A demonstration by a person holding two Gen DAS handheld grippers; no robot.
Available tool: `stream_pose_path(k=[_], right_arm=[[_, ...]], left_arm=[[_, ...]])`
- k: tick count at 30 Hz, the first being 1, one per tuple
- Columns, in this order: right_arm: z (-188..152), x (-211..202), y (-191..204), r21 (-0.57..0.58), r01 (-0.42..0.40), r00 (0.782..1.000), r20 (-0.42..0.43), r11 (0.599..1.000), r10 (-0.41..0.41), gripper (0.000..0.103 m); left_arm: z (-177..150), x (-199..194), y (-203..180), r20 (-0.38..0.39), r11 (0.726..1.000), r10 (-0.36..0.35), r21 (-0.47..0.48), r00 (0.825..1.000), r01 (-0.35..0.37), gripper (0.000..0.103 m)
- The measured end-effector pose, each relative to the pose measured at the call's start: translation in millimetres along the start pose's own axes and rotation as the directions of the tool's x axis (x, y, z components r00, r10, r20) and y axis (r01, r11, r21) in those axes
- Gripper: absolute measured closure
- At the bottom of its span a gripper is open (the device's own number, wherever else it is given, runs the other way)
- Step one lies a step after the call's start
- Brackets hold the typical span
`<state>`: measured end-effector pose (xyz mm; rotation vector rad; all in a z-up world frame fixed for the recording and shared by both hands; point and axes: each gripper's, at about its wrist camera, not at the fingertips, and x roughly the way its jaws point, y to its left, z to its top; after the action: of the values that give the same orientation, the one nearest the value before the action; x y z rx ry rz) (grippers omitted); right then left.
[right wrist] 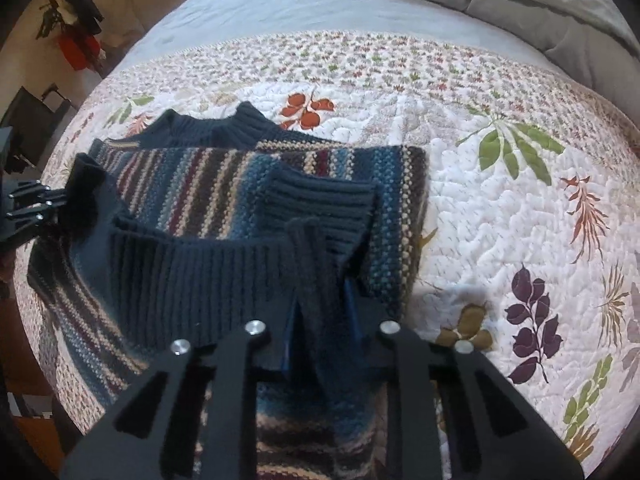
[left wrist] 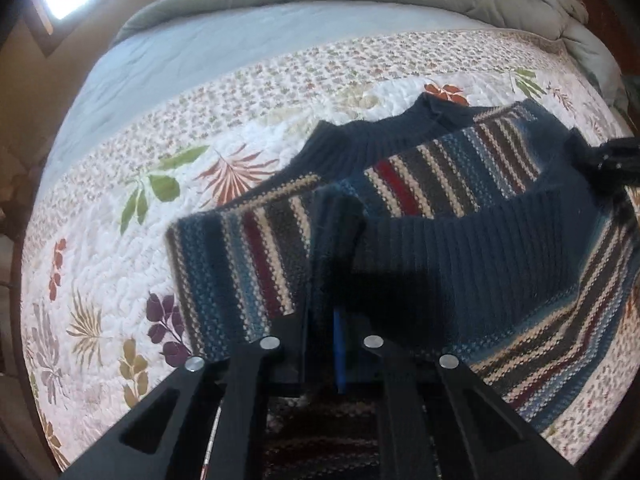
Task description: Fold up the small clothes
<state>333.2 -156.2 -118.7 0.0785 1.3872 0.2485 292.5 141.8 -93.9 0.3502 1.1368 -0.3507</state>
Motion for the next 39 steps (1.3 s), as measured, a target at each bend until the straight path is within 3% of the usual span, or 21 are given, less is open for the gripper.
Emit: stream_pose_path(k=[3,9,15,22,30,34,35,36,39], right_arm=[[-3.7,-10.4,-2.0,0.007,-0.027,0.999,0.021,1.000,0.027,0.093],[-2.0,-38.3,-6.7,0.036,-0.083,0.993,0.089,0.996,0.080,0.094],[32.3,-52.2,-18.4,0.123,-0.144,0.977,0.173,0.982,0.122,0.094],[65.0,-17.0,-28.5,0.177,-0.124,0.985,0.145,0.976,0.099,0.094],[70.1,39.9,-39.2,0.217,-0.034,0.998,0.050,0.976,0.023,0.094],[63.0,50.6,-41.9,0.232,-0.030,0.999,0.050,0.972,0.018,0.091],[62.1,47.9,-40.8,0.221,-0.028,0.998,0.056,0.975,0.016,0.086],[60.2,43.6,-38.4,0.208,-0.020,0.998,0.061,0.978,0.008,0.078],[51.5,29.9,-31.9,0.178,0.005,0.998,0.059,0.984,-0.015,0.074]], left_arm=[[-3.6,-8.7,1.3,0.036,0.999,0.019,-0.030,0.999,-0.017,0.093],[-3.8,-38.0,23.1,0.122,0.988,0.023,-0.154,0.992,-0.004,0.094],[6.6,-45.3,58.4,0.149,0.954,0.027,-0.298,0.989,0.019,0.094],[13.7,-13.2,86.3,0.104,0.920,0.016,-0.392,0.994,0.026,0.093],[12.3,34.9,85.6,0.003,0.920,0.098,-0.382,0.995,-0.089,0.088],[8.3,43.0,69.9,-0.012,0.931,0.208,-0.306,0.978,-0.201,0.076],[8.3,41.4,66.1,-0.016,0.930,0.236,-0.286,0.972,-0.231,0.074],[8.2,37.9,61.3,-0.019,0.928,0.272,-0.258,0.962,-0.268,0.068],[7.9,25.2,54.5,-0.019,0.927,0.309,-0.218,0.951,-0.306,0.041]])
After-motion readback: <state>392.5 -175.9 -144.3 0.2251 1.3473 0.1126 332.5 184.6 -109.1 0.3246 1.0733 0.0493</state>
